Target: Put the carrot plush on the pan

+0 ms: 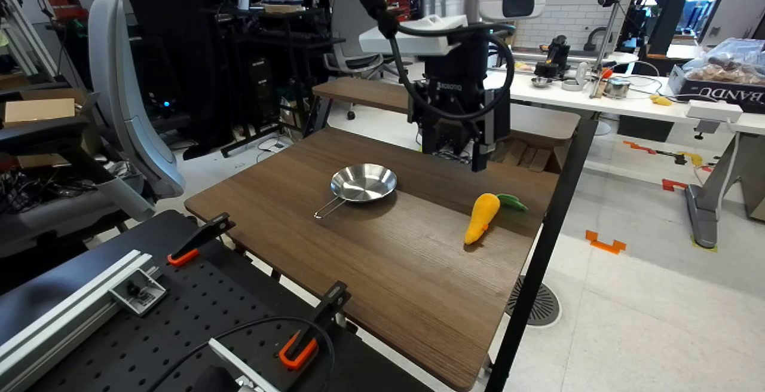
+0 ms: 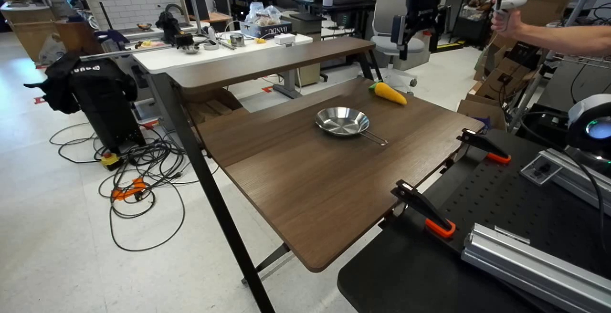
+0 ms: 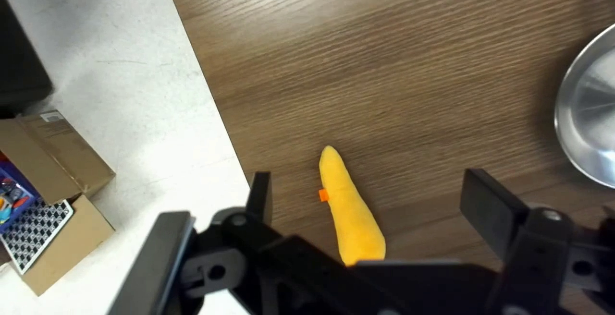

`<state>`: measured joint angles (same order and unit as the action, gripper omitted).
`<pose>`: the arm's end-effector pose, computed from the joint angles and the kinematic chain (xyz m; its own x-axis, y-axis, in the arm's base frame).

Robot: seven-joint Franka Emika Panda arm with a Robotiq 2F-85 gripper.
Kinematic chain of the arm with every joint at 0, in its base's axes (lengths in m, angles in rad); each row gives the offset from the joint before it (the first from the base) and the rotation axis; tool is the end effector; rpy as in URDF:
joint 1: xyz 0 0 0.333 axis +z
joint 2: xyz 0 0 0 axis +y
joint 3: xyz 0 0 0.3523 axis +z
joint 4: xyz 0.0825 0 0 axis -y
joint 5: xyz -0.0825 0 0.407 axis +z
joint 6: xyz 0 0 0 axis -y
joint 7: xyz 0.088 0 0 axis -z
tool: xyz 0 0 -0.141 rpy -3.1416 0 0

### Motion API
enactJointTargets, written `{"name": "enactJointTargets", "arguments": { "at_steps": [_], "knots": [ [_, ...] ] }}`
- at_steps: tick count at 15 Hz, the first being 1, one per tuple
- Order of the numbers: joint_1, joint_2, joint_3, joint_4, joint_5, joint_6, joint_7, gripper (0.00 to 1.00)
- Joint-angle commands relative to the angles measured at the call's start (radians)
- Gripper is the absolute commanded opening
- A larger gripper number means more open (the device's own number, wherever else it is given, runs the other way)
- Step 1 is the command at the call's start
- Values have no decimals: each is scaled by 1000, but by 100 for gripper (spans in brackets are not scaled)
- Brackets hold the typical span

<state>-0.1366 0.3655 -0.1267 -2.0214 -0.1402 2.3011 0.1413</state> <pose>0.5954 -0.1659 0.2469 0.9513 -0.3001 -0.0709 -0.2870 -0.9458 0.1521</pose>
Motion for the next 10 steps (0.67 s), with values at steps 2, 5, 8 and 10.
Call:
{"name": "enactJointTargets", "arguments": {
  "at_steps": [2, 5, 8, 10],
  "knots": [
    [11, 181, -19, 172, -5, 4, -4, 100],
    [19, 267, -16, 255, -7, 2, -9, 100],
    [32, 345, -13, 330, -11, 9, -20, 100],
    [40, 389, -13, 380, -13, 4, -30, 100]
  ]
}}
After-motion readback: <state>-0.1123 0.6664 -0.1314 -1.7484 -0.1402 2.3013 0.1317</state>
